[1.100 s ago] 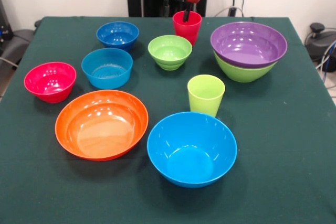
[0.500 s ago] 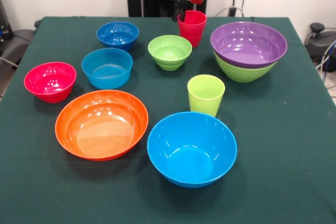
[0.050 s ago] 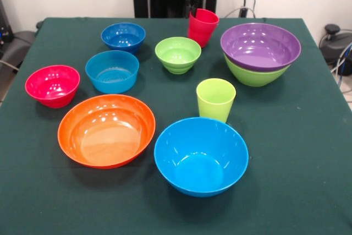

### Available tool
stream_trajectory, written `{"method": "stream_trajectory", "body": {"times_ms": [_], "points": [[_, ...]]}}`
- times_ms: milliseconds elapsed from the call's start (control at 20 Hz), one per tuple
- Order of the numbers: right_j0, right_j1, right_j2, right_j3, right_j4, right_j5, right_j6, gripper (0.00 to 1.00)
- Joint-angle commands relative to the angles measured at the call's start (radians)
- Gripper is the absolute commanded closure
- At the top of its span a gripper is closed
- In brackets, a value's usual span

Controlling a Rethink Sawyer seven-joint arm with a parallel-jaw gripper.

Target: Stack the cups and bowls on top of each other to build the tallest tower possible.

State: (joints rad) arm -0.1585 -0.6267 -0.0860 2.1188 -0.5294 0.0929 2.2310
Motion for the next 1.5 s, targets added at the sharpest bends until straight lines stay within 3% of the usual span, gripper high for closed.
{"method": "stream_trajectory", "body": {"times_ms": [50,500,800,1300,1500], "points": [[0.016,-0.019,0.103,0.007,0.018,0.009,0.061,1.00],[-0.077,0.001,0.178,-0.030,-0.014,0.052,-0.014,1.00],[-0.065,0.060,0.153,-0.073,-0.048,0.020,-0.015,1.00],[-0.072,0.063,0.179,-0.074,-0.038,0.032,-0.016,1.00],[-0.096,0.020,0.230,-0.055,0.001,0.094,-0.027,1.00]]}}
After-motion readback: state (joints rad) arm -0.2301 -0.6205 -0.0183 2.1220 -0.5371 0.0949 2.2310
